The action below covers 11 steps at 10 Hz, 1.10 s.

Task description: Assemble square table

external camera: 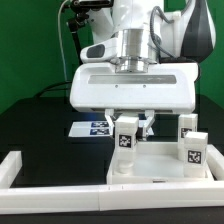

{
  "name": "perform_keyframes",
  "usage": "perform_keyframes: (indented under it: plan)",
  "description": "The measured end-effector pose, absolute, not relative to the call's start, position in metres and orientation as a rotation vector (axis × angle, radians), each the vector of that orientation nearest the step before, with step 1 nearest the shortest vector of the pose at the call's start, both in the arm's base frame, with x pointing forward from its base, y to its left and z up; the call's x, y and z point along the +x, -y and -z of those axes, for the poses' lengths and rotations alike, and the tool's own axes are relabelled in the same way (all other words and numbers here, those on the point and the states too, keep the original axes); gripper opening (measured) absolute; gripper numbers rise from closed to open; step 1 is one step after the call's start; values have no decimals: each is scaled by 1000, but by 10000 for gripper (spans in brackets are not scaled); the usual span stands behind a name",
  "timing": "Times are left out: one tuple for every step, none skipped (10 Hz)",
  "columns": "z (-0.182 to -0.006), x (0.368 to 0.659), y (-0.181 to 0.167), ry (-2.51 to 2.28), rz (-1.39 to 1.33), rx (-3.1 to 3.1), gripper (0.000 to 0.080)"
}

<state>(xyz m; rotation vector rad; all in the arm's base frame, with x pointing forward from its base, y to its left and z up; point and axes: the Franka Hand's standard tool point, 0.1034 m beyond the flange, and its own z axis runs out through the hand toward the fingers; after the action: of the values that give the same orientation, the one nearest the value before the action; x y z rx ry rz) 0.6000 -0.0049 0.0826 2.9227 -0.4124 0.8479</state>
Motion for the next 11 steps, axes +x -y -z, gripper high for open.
perform_keyframes:
  plan:
    - [-83,600,5,411,-849,2922,287]
    - [-83,600,5,412,-849,2922,287]
    - [-83,599,7,411,-847,2920,287]
    - [-82,598,9,410,-843,2918,287]
    - [-80,595,11,411,-835,2918,287]
    - [-78,594,11,411,-829,2918,287]
    - [-77,593,11,411,-825,2918,287]
    - [-77,593,10,408,-830,2916,287]
    - [-74,591,6,409,-819,2923,287]
    - [-73,591,4,404,-816,2927,287]
    - [-73,591,5,405,-816,2925,288]
